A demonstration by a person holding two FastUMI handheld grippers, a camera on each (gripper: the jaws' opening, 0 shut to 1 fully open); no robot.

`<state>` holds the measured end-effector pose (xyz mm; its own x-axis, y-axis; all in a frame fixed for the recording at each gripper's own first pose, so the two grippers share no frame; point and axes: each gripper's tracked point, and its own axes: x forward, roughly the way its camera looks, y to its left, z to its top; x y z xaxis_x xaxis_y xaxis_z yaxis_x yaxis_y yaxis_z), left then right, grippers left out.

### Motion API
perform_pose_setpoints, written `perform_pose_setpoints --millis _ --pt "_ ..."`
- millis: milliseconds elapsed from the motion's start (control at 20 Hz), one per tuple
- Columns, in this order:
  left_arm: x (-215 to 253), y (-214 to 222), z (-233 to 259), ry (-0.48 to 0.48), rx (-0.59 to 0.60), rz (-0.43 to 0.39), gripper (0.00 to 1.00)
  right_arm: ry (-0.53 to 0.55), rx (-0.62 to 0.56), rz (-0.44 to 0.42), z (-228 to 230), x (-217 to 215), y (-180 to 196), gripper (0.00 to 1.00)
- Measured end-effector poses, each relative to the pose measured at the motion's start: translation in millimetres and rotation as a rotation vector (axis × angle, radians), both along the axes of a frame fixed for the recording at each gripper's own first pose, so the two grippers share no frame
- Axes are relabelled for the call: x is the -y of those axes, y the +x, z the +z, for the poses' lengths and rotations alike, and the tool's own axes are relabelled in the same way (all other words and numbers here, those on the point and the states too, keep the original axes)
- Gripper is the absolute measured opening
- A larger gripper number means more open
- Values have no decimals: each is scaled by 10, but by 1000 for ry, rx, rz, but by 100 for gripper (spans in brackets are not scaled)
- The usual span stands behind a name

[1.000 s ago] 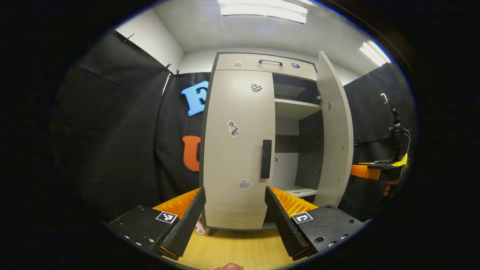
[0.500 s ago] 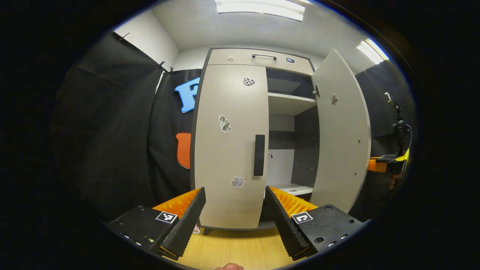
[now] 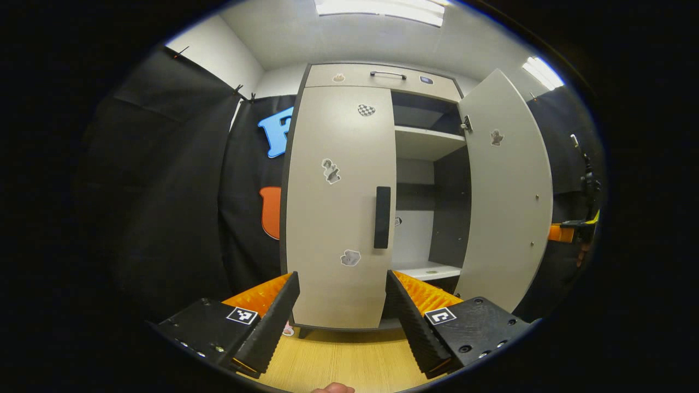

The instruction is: Open the right door of the double-door shoe cabinet with the right hand, and open the left door with the left hand.

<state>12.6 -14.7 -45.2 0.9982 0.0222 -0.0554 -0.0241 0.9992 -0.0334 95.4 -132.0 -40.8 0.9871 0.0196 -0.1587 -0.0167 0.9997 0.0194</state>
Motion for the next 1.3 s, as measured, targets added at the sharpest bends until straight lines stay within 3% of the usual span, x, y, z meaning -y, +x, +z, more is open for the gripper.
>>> perform_pose_setpoints --millis 250,500,700,800,850,950,1000,1150,1250,1300 --pt "105 -124 218 -93 96 -46 95 -33 30 -37 24 -82 -510 6" --pt "104 -122 141 -28 54 -33 95 4 52 68 -39 -640 -779 6" --pt "197 -181 96 -20 44 -72 95 20 13 128 -227 -952 -807 6" --pt "237 -260 72 -17 47 -76 95 43 7 138 -266 -1009 -810 23" --pt "240 -267 79 -14 49 -78 95 42 8 130 -276 -1008 -794 40" --pt "247 -260 90 -13 53 -80 95 42 12 127 -288 -1035 -775 59" --pt "250 -252 79 -13 49 -81 95 47 16 121 -287 -1031 -755 59" --pt "270 -220 49 -11 40 -85 95 70 17 135 -299 -1095 -743 80" --pt "401 -98 123 -46 84 -139 95 71 10 146 -319 -1128 -739 77" --pt "543 24 135 -81 83 -180 94 60 6 152 -320 -1133 -749 82"
